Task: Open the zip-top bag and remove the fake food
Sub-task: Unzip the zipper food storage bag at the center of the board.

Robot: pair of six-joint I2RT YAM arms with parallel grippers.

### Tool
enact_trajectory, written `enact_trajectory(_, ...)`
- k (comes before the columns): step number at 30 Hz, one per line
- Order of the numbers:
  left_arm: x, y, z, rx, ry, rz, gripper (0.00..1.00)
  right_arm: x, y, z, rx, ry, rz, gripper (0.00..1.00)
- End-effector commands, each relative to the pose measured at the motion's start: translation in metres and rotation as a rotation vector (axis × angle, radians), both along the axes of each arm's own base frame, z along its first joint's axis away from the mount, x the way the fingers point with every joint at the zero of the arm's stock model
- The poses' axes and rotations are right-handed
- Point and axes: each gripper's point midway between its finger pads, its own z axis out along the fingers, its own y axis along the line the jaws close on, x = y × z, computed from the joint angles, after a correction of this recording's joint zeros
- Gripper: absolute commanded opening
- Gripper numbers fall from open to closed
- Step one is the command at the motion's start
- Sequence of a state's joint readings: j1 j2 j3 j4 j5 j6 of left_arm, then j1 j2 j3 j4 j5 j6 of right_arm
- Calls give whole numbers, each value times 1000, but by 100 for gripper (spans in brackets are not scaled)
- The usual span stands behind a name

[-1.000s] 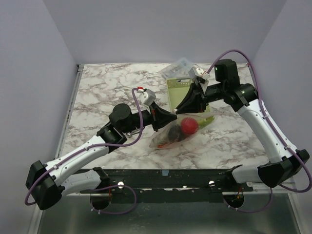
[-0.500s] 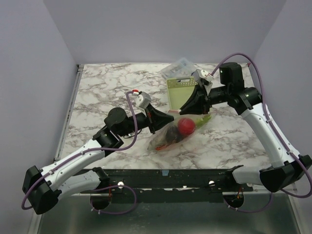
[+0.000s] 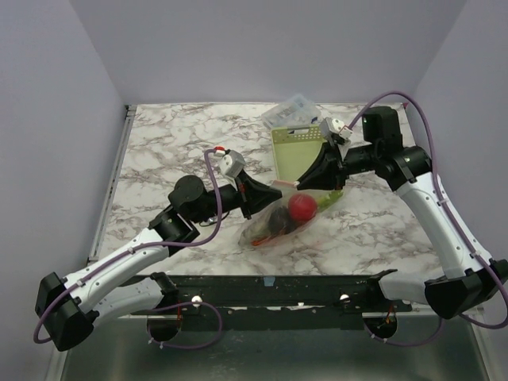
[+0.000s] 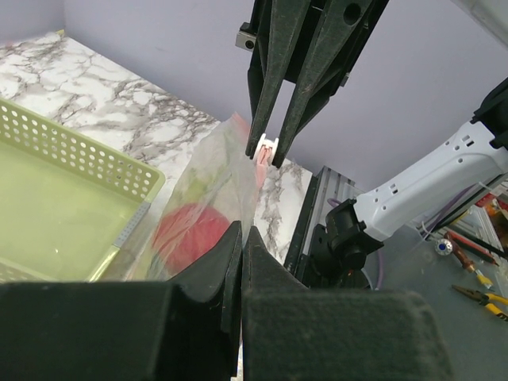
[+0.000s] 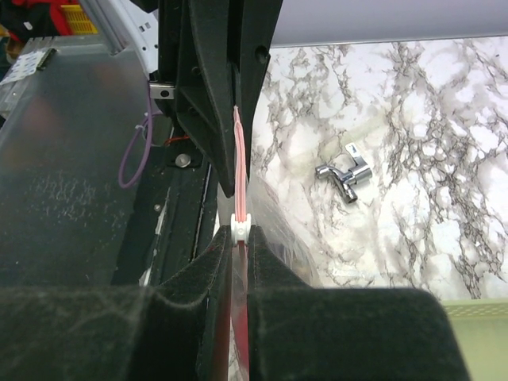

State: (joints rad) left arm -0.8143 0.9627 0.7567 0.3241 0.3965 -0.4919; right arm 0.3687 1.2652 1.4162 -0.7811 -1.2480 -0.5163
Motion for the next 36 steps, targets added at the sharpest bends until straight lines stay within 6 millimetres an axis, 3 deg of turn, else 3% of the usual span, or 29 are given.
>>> enact_trajectory(1,-8,8,23,-55,-56,2,0,-3,-11,-5,-25,-18,-30,3)
enact_trajectory(36,-18,26,24,-106,-43,33,0,-6,-45,-14,0,-61,-132,3)
